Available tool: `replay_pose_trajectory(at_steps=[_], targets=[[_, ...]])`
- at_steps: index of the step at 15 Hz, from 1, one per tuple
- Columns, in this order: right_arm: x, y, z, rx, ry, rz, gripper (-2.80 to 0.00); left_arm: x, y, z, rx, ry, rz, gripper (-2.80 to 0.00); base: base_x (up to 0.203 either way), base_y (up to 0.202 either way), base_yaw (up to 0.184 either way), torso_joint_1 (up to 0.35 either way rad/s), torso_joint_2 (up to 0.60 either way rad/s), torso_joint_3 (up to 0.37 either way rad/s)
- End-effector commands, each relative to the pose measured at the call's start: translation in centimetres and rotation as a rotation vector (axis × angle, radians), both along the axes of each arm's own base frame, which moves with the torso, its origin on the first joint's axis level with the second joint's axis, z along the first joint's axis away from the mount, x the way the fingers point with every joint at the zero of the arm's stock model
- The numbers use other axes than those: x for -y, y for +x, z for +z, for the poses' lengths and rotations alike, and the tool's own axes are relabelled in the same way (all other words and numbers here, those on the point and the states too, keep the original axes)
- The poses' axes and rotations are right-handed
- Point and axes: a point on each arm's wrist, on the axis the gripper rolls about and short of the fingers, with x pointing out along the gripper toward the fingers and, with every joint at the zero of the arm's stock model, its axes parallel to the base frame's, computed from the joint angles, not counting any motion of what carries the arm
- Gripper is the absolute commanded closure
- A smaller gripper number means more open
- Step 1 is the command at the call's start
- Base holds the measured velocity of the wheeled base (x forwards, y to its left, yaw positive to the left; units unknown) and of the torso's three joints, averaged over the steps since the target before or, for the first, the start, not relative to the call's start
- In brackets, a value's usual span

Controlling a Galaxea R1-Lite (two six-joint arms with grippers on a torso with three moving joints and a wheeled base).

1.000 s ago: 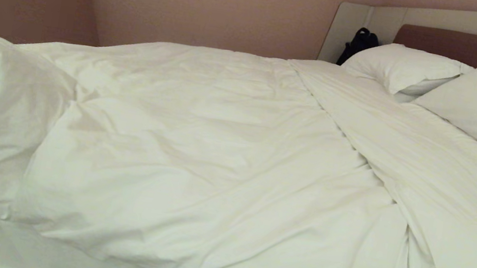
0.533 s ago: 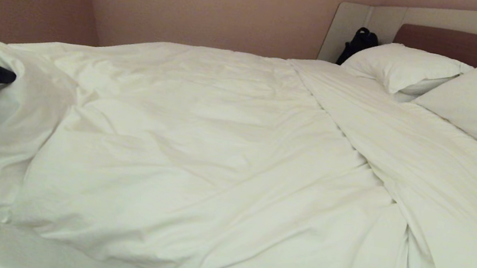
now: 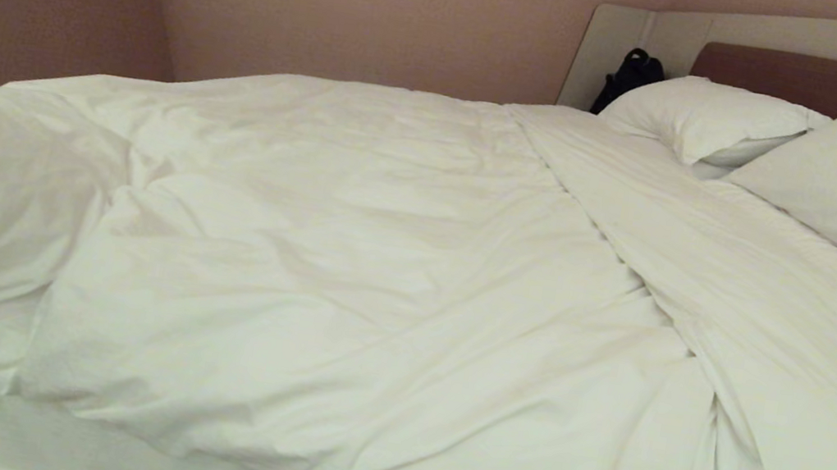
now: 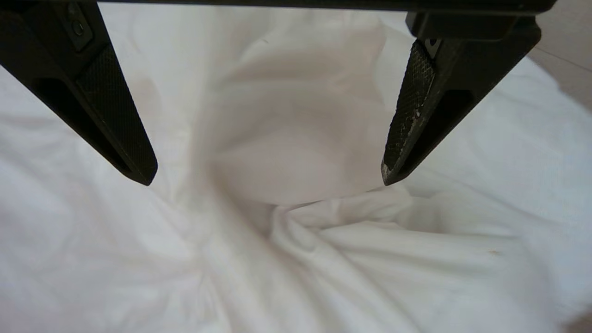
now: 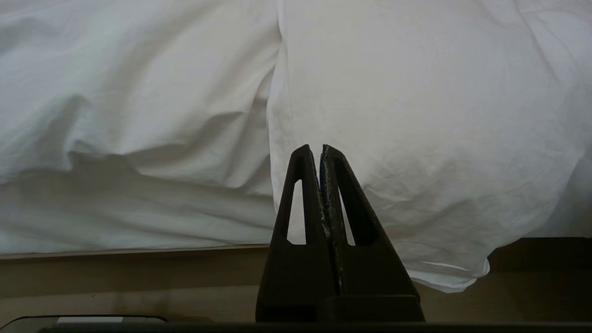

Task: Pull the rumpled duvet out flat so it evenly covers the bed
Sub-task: Flatten the corners of the folded blanket

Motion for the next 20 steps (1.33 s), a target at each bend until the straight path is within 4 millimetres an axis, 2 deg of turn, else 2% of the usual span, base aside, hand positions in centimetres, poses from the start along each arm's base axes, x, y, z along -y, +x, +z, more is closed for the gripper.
replay_pose_trajectory(at_steps=[1,3,5,7,9,10,13,18,20], targets=[[0.0,0.0,0.0,0.001,0.0,0.0,0.0,2.0,-4.1,2.8,0.091,0.041,0.051,-2.8,0.0,0.0,0.0,0.0,0.0,0.0],[0.0,0.0,0.0,0.001,0.0,0.001,0.0,2.2,-6.2,2.4,0.091,0.025,0.114,-2.8,0.0,0.0,0.0,0.0,0.0,0.0],[0.0,0.0,0.0,0.001,0.0,0.001,0.0,1.7,-7.1,0.7,0.05,-0.012,0.157,-2.8,0.0,0.0,0.0,0.0,0.0,0.0],[0.0,0.0,0.0,0.001,0.0,0.0,0.0,0.3,-7.1,-1.5,-0.014,-0.065,0.196,-2.8,0.0,0.0,0.0,0.0,0.0,0.0],[0.0,0.0,0.0,0.001,0.0,0.0,0.0,-1.6,-6.1,-3.8,-0.084,-0.107,0.205,-2.8,0.0,0.0,0.0,0.0,0.0,0.0],[0.0,0.0,0.0,0.001,0.0,0.0,0.0,-2.6,-5.4,-5.0,-0.115,-0.122,0.205,0.0,0.0,0.0,0.0,0.0,0.0,0.0],[0.0,0.0,0.0,0.001,0.0,0.0,0.0,-5.6,-4.0,-9.1,-0.164,-0.074,0.189,0.0,0.0,0.0,0.0,0.0,0.0,0.0],[0.0,0.0,0.0,0.001,0.0,0.0,0.0,-8.8,-2.0,-14.1,-0.095,0.025,0.192,0.0,0.0,0.0,0.0,0.0,0.0,0.0],[0.0,0.0,0.0,0.001,0.0,0.0,0.0,-9.5,-1.4,-15.3,-0.092,0.029,0.191,0.0,0.0,0.0,0.0,0.0,0.0,0.0]])
